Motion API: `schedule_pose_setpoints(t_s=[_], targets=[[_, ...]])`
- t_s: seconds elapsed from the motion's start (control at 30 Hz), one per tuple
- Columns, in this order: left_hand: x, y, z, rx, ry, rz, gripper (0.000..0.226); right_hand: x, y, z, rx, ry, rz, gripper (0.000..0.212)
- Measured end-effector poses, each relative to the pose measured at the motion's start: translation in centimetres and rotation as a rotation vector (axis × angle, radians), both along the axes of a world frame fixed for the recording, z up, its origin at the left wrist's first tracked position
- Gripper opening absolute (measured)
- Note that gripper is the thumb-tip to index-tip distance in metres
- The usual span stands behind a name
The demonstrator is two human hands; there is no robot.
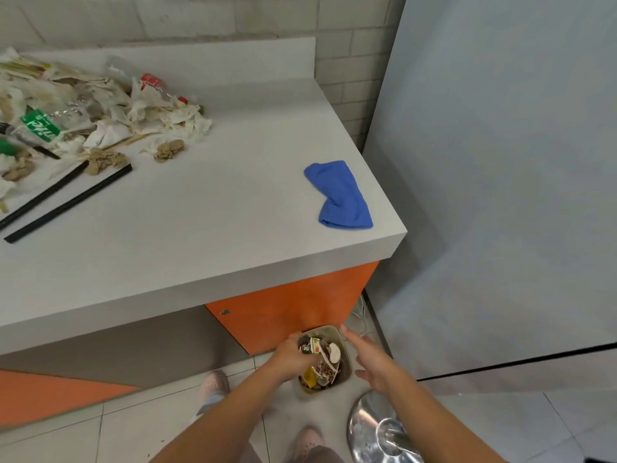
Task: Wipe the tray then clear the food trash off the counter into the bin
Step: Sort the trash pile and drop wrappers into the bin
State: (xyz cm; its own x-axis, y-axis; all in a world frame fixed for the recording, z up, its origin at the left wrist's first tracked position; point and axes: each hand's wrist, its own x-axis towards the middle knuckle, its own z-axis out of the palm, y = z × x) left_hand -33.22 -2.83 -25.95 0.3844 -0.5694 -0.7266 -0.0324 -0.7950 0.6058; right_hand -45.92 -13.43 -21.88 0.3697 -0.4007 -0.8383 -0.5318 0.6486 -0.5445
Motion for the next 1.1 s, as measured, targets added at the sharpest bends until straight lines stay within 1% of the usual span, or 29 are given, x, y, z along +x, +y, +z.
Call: schedule_pose_setpoints(t_s=[0.07,0.1,0.13,0.17,0.2,0.3,0.37,0.5,0.57,0.77,0.97,1.1], targets=[[0.2,0.3,0.0,-0.014,-0.05,-0.011,0.065,0.1,-0.1,-0.1,-0.017,-0.012,0.017,0.082],[0.3,0.5,0.2,-0.036,-0.072,-0.023,0.059,0.1,-0.2,-0.1,-0.038,-0.019,0.038,0.071],[0.6,0.5,0.9,-0.068,-0.089,-0.029,0.051,0.3,-0.3,0.2,-0.074,-0.041,0.061,0.057],[0.9,0.6,1.7,-0.124,-0.106,-0.019,0.044,0.6,-0.2,0.8,-0.112,-0.061,0.082,0.043],[1.2,0.5,2.8,-0.191,-0.117,0.004,0.036,1.0,-0.2,1.5,-0.159,-0.073,0.099,0.035],[3.0,0.5,7.5,-0.435,-0.209,0.12,0.015,3.2,-0.4,3.7,-0.29,-0.139,0.164,0.03],[4.8,1.0,10.8,-0.561,-0.256,0.223,0.016,5.3,-0.5,6.1,-0.339,-0.235,0.189,0.022],[10.5,2.4,16.4,-0.72,-0.346,0.39,0.017,11.8,-0.3,11.1,-0.364,-0.448,0.187,0.018],[14.4,3.3,18.2,-0.742,-0.399,0.447,0.016,16.3,-0.1,13.2,-0.375,-0.508,0.191,0.017],[27.9,6.9,21.2,-0.692,-0.481,0.644,0.012,31.7,1.1,16.6,-0.479,-0.563,0.264,0.013],[41.1,10.4,23.5,-0.713,-0.565,0.764,0.011,47.7,2.1,19.7,-0.668,-0.585,0.321,0.012],[48.7,11.9,24.7,-0.737,-0.619,0.818,0.01,56.0,2.9,21.6,-0.829,-0.604,0.376,0.007]])
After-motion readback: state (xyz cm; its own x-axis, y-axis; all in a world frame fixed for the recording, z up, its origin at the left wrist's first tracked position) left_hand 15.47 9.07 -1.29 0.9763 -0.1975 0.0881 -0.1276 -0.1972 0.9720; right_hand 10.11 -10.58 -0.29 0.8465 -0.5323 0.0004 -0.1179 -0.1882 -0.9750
